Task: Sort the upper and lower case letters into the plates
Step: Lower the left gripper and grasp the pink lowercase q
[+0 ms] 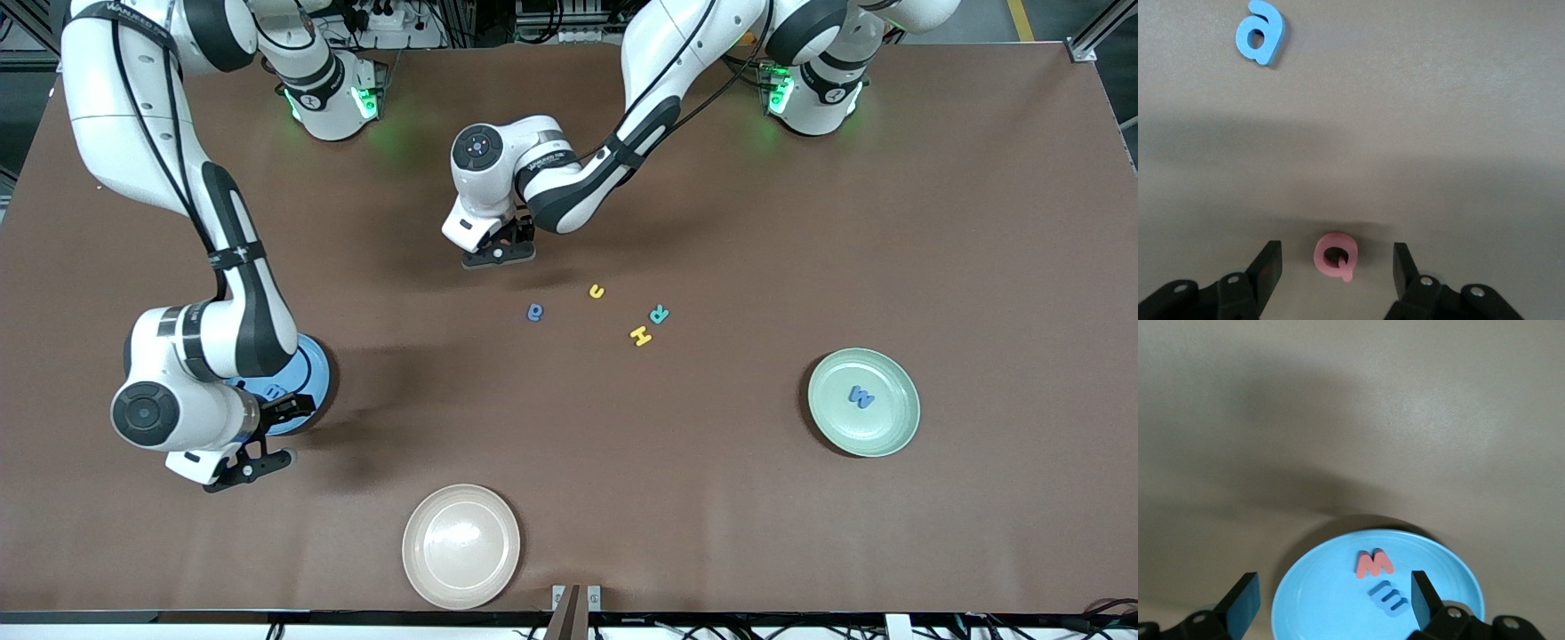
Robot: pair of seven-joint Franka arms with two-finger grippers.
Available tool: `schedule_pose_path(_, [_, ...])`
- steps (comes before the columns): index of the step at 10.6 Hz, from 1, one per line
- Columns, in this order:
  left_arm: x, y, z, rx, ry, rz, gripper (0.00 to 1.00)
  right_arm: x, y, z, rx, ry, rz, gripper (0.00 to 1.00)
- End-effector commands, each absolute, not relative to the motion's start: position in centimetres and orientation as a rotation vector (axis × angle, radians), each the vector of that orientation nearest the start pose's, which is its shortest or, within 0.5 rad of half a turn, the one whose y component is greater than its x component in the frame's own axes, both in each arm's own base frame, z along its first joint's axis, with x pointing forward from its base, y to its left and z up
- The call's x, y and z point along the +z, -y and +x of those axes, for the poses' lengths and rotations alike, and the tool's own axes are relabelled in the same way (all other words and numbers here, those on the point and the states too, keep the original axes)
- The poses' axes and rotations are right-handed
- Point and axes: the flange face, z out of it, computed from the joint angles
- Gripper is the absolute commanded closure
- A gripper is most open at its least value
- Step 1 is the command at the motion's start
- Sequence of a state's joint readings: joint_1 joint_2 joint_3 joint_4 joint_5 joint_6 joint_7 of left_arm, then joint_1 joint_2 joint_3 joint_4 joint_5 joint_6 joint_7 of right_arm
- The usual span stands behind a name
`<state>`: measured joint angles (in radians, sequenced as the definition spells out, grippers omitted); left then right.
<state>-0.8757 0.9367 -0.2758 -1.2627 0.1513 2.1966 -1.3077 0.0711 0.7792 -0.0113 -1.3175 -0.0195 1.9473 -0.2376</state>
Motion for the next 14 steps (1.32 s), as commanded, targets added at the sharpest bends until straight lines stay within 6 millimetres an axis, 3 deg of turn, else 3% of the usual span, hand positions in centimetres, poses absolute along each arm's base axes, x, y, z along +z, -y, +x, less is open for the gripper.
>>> schedule_pose_path(1, [18.9, 67.0, 35.3, 0.055, 0.286, -3.161, 0.26, 26.9, -1.7, 72.4, 0.202, 0.352, -3.057, 0.00])
schedule_pose_path(6, [17.5, 67.3, 34.0, 0.068, 0.260, -3.147, 0.31, 26.9, -1.6, 72.3, 0.197, 0.349, -3.058, 0.00])
schedule_pose_path(8, [17.2, 67.3, 33.9, 0.071, 0.260, -3.143, 0.39, 26.9, -1.6, 72.3, 0.197, 0.349, -3.058, 0.00])
schedule_pose_path(11, [17.1, 67.3, 33.9, 0.073, 0.260, -3.142, 0.63, 26.9, -1.6, 72.3, 0.197, 0.349, -3.058, 0.00])
schedule_pose_path(12, [17.2, 67.3, 33.9, 0.071, 0.259, -3.143, 0.88, 26.9, -1.6, 72.4, 0.190, 0.349, -3.059, 0.00])
schedule_pose_path(13, [17.9, 67.3, 34.0, 0.066, 0.261, -3.145, 1.00, 26.8, -1.5, 72.3, 0.193, 0.347, -3.060, 0.00])
schedule_pose_path(14, [19.5, 67.2, 34.6, 0.055, 0.274, -3.155, 1.00, 26.3, -1.6, 72.1, 0.202, 0.347, -3.056, 0.00])
